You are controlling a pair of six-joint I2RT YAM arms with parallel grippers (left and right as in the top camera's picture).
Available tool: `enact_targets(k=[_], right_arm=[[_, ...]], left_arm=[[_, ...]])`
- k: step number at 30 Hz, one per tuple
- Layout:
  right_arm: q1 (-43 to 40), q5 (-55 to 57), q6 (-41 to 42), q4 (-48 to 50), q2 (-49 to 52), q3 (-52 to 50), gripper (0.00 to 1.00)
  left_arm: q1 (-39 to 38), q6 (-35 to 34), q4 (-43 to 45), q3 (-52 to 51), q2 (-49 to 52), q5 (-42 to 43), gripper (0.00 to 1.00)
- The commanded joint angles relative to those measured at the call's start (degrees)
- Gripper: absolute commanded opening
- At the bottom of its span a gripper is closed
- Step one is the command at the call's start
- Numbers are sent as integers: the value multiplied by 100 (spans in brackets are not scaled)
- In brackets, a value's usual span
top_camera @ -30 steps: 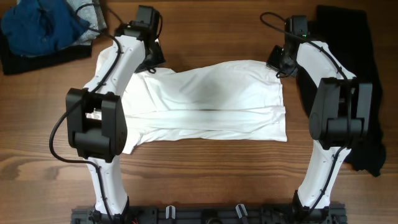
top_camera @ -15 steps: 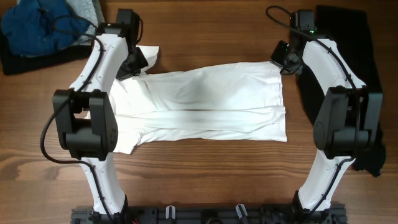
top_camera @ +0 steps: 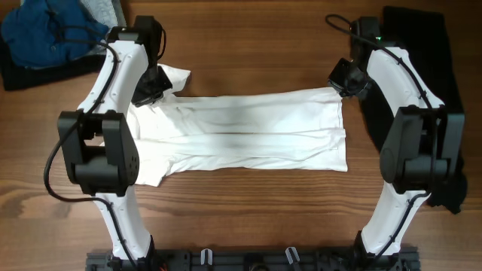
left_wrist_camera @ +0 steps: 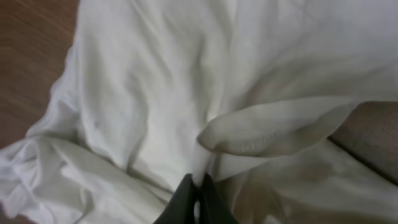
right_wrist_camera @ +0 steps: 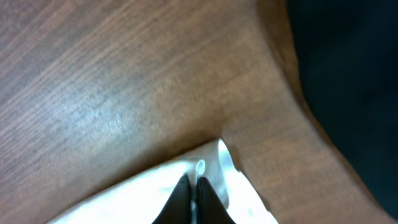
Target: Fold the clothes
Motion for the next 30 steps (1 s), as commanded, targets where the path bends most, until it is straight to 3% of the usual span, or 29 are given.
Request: enact_targets(k=[1, 22, 30], right_arm=[[17, 107, 181, -166, -372, 15, 4], [24, 402, 435, -1239, -483, 15, 4], [24, 337, 417, -1541, -483, 15, 4]], left_arm=[[118, -267, -258, 90, -304, -542, 4], [319, -271, -1445, 9, -304, -511, 4], [319, -269, -1519, -319, -302, -498, 4]])
